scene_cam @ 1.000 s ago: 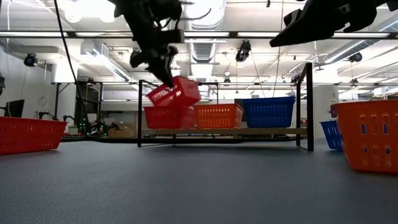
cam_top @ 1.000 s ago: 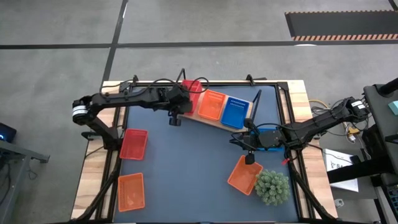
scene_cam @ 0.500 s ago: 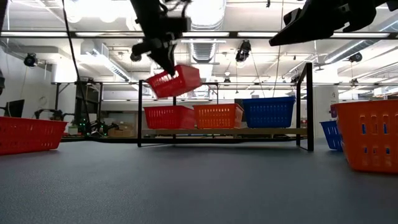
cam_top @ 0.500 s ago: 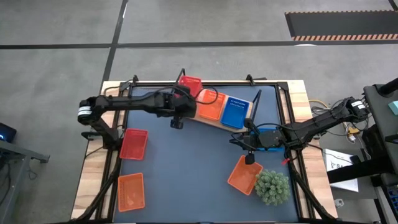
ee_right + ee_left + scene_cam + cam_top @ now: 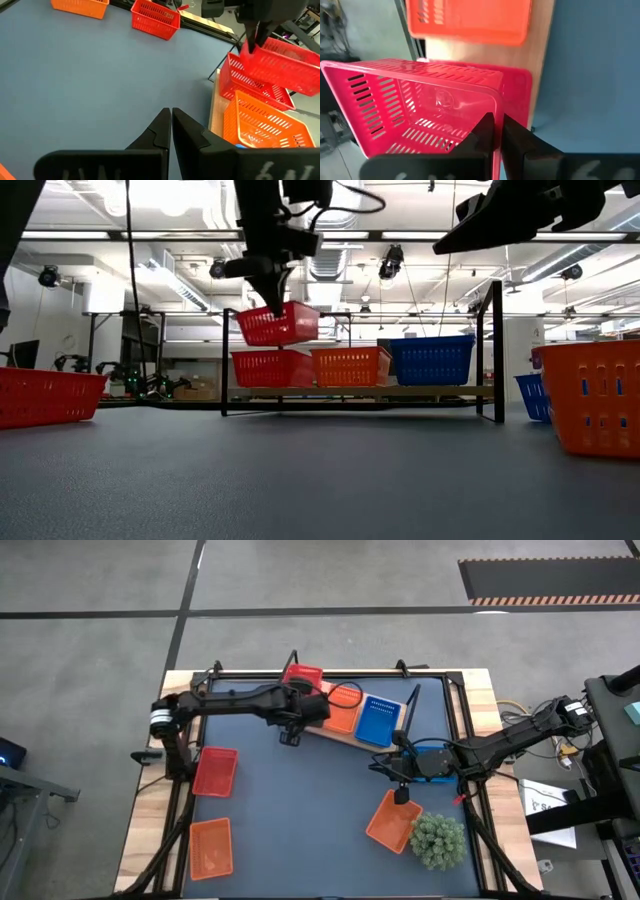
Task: Stack baskets on shelf by color
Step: Stack the bottom red bin on top of the red bin on the shelf
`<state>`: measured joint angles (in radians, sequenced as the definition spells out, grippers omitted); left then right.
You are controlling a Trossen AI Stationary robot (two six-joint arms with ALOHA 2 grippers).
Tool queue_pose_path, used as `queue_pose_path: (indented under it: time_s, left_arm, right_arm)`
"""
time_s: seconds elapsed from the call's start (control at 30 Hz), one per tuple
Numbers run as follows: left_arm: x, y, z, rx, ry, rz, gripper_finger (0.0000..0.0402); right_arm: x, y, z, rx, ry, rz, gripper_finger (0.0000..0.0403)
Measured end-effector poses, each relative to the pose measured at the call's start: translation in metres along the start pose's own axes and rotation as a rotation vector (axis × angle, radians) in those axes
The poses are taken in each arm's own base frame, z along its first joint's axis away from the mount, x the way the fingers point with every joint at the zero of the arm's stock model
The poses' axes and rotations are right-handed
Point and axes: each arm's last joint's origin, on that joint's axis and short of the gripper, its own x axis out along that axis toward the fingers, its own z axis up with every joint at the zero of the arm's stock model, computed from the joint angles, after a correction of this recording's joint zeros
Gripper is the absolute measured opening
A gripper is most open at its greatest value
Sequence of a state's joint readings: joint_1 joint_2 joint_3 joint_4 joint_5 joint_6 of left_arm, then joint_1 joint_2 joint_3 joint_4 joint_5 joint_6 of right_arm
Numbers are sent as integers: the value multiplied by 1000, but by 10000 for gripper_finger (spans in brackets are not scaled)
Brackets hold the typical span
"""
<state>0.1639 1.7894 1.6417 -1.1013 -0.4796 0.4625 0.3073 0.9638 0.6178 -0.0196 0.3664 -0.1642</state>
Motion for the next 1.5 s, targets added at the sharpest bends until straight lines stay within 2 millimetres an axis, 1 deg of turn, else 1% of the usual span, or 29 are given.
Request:
queue_pose_path:
  time_s: [0.2, 0.33, 0.6, 1.0, 1.1, 1.37, 1.5]
  left_arm:
    - [6, -4, -3, -9, 13, -61, 0]
    - [10, -5, -2, -7, 17, -68, 0]
    - [27, -9, 3, 41, 52, -85, 0]
    - [31, -11, 4, 104, 63, -87, 1]
    - [31, -11, 4, 106, 65, -83, 12]
    - [30, -11, 3, 111, 68, -75, 66]
    - [24, -10, 1, 113, 86, -48, 87]
  right_arm:
    - [0, 0, 0, -1, 2, 0, 9]
    - [0, 0, 0, 0, 1, 0, 9]
    - [0, 0, 0, 0, 1, 0, 9]
    - [0, 0, 0, 0, 2, 0, 9]
    - [0, 0, 0, 8, 2, 0, 9]
    - [0, 0, 0, 8, 2, 0, 9]
    - [0, 0, 0, 8, 2, 0, 9]
